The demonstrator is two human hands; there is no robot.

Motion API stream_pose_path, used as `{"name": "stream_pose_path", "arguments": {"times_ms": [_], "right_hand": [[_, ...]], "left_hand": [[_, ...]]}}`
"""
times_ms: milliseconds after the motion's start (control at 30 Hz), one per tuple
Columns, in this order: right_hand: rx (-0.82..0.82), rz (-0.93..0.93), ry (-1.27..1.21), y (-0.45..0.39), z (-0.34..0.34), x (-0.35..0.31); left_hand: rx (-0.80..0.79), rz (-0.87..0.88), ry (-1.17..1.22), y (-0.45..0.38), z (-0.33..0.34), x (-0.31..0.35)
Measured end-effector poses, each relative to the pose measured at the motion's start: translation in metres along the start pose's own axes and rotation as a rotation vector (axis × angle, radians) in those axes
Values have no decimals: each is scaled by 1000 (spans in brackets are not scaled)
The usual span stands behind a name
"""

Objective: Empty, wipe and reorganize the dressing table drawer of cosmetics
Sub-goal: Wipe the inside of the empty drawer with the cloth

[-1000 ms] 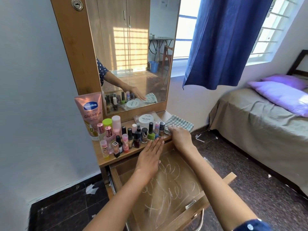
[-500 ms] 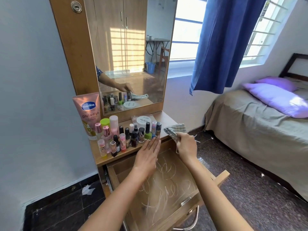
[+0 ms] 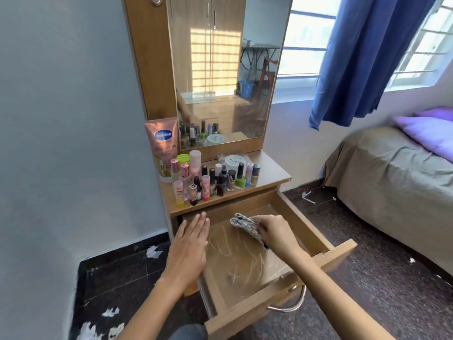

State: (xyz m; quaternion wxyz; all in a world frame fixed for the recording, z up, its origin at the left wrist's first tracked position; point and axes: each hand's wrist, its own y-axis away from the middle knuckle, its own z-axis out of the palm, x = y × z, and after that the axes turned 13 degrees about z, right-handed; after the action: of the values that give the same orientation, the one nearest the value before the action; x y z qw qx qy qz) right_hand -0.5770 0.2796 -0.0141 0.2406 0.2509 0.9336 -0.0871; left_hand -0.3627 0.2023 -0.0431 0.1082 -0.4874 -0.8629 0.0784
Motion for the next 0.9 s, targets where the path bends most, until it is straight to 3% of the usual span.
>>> {"name": "stream_pose_path", "arguments": {"times_ms": [100,167,267,367,433,600,700,800,900], "right_hand": [[-234,-63,311,1,33,-21],[-394,-40,386,3,56,-25],[-536,236,240,3,77,-26],[-538,402,120,-3,88,-40],[-552,366,187,-6,96,-49],[-616,-88,467,2,101,-53],[-572,-231,569,6,93,-38],[-568,-153,541,-9,76,-13],[-550,83,405,-33,61,17]], "left_hand": [[-117,-34,-25,17,-2,-9],[-159,-19,4,20,0,-10],[-230,-19,25,22,1,-14],[-279,-25,60,25,1,-19],[-294,-24,81,25,-1,-21],[-323,-23,82,27,-3,-22],[-313,-10,104,29,2,-21],[-312,-15,135,30,3,-20],[-309,-8,129,30,4,-20]]}}
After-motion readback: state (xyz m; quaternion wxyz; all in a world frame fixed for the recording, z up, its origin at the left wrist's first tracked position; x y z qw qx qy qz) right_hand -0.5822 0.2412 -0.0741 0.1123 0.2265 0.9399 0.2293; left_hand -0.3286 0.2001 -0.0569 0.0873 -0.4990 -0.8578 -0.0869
